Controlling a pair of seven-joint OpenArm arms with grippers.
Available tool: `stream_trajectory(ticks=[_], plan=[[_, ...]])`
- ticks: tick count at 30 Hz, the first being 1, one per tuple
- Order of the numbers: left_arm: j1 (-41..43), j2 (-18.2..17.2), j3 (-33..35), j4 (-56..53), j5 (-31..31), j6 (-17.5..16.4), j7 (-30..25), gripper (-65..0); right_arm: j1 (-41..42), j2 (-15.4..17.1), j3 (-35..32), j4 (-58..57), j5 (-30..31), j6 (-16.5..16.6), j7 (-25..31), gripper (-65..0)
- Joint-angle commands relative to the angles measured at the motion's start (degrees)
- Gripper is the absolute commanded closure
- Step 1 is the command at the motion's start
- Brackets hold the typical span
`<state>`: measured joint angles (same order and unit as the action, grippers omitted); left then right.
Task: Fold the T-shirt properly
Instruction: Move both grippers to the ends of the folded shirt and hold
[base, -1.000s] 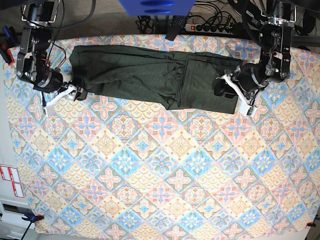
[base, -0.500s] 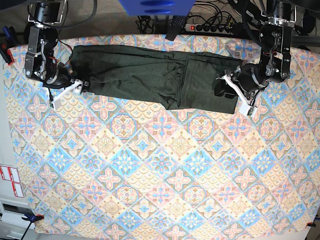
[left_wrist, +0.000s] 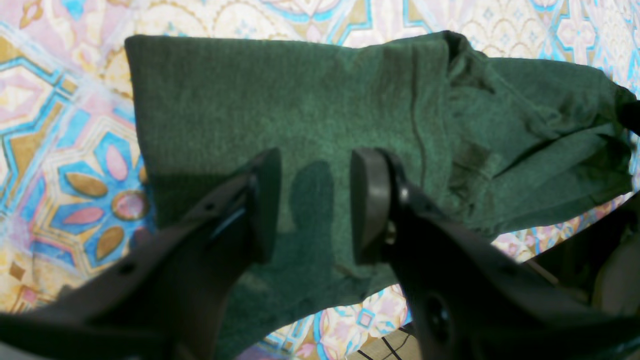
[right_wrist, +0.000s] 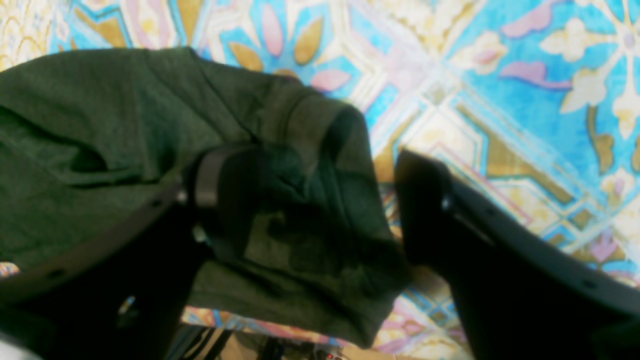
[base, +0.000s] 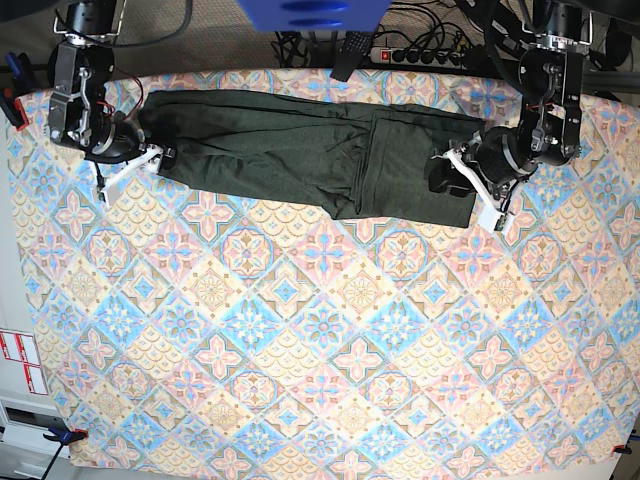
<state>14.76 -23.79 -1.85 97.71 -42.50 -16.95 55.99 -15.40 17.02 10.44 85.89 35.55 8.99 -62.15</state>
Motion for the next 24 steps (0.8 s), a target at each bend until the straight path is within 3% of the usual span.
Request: stream_trajectory(ticks=[1,13,19,24], plan=[[-0.6,-0.6,-0.3,1.0,-0.9,-0.3,-0.7,-23.0,-0.6,0.7,0.2,0.6,0.4,0.2,-0.7,-43.3],[-0.7,-0.6,-0.3,1.0,-0.9,-0.3,-0.7,-23.0,-3.0,0.4,0.2,0.5,0.4,0.2,-3.4,-43.3],[-0.7,-0.6,-0.4,1.0,-0.9,-0.3,-0.7,-23.0,-2.9,0.4,-3.5,0.3,7.9,0.2,-3.4,-43.3],[-0.7,-0.6,-0.3,1.0,-0.9,-0.3,-0.7,-23.0,-2.6,0.4,-7.1,0.3,8.7,0.2,-3.1,-43.3]])
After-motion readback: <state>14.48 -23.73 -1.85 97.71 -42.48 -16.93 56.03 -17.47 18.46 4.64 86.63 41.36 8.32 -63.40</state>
